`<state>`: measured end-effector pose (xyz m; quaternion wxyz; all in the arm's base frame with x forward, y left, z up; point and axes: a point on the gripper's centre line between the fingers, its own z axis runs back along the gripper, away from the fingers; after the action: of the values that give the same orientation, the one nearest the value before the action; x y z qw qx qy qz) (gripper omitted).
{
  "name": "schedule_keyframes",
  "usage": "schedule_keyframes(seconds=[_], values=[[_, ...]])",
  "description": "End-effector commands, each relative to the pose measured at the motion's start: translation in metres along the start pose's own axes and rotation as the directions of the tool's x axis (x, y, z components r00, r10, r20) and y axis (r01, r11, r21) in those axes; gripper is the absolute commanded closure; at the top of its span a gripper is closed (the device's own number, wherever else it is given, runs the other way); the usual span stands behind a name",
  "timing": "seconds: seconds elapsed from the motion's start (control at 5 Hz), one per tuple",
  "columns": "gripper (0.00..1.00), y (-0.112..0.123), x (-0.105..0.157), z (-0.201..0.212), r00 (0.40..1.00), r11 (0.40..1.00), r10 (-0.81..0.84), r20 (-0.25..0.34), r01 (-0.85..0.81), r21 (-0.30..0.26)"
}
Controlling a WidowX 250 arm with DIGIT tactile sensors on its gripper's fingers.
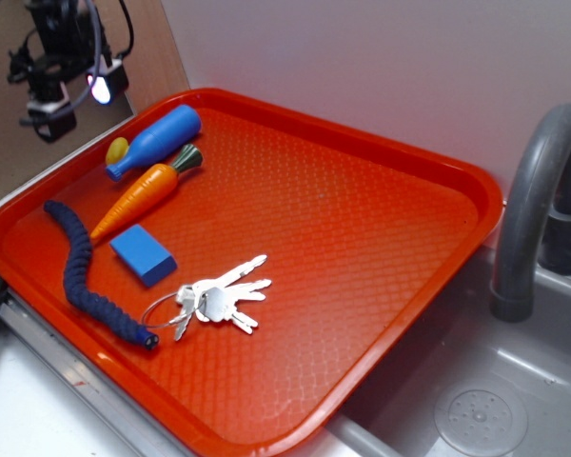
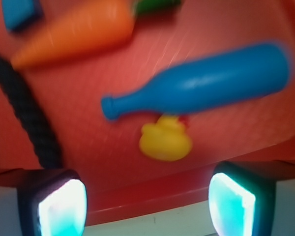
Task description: Grab the yellow duck.
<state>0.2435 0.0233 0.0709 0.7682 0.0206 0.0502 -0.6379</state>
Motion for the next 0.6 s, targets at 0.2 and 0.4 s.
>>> schedule_keyframes(seconds=[0.2, 0.4], values=[[0.00, 0.000, 0.012, -0.039, 0.988, 0.995, -0.100, 0.119, 0.101, -0.002], [1.00, -0.004, 0.010, -0.039, 0.992, 0.999, -0.035, 0.122, 0.034, 0.008]])
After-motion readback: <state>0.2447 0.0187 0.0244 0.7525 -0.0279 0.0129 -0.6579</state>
